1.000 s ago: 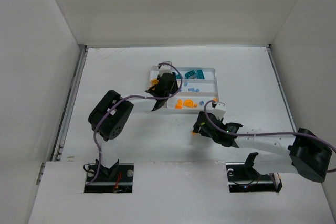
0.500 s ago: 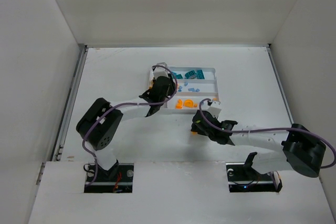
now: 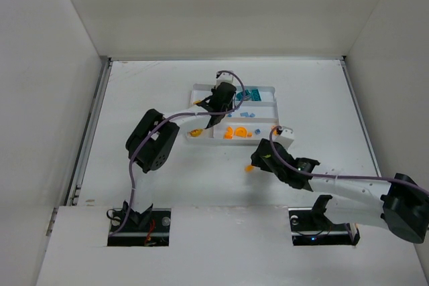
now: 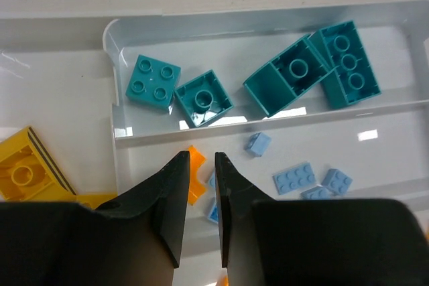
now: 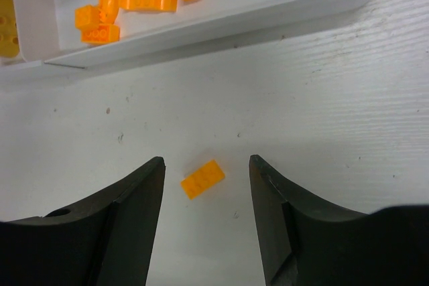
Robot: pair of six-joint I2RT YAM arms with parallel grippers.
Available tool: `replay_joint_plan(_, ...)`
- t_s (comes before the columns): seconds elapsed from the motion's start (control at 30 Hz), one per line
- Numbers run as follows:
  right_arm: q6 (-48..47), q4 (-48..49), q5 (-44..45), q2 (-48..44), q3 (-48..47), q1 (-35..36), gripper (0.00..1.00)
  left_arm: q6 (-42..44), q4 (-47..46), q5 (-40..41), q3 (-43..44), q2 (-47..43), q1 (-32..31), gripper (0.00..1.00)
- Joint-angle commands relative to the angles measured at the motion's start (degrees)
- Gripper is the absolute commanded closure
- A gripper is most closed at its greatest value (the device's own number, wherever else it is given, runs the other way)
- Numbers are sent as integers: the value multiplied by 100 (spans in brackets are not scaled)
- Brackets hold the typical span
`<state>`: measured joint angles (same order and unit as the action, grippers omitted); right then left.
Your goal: Sort the legos into containers by color
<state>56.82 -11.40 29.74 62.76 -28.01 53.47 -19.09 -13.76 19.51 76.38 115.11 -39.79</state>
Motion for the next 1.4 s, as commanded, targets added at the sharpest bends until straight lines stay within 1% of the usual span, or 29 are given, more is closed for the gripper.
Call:
replay_joint_plan(0.0,-294,427,15,-106,94,-148,41,345,479,45,298,90,28,81)
replay_joint_plan(0.3,-531,692,-240,-220,261,-474,40,389,699,-122,395,310,55,80)
replay_joint_plan(0.5,-558,700,-258,-247,287,-509,40,380,717,-210,430,424,37,75)
replay_joint_plan(0.73,-549,700,-258,-317,331,-509,40,362,655,-184,518,600,81,74)
replay_joint_plan(1.0,-558,700,-258,-247,296,-500,40,266,427,-333,466,565,152,90)
replay_joint_plan(1.17,-549,700,-258,-291,314,-500,40,248,234,-307,238,311,125,96)
replay_joint_plan(1.37,-549,700,-258,-326,323,-509,40,152,-47,-281,-123,-146,108,98)
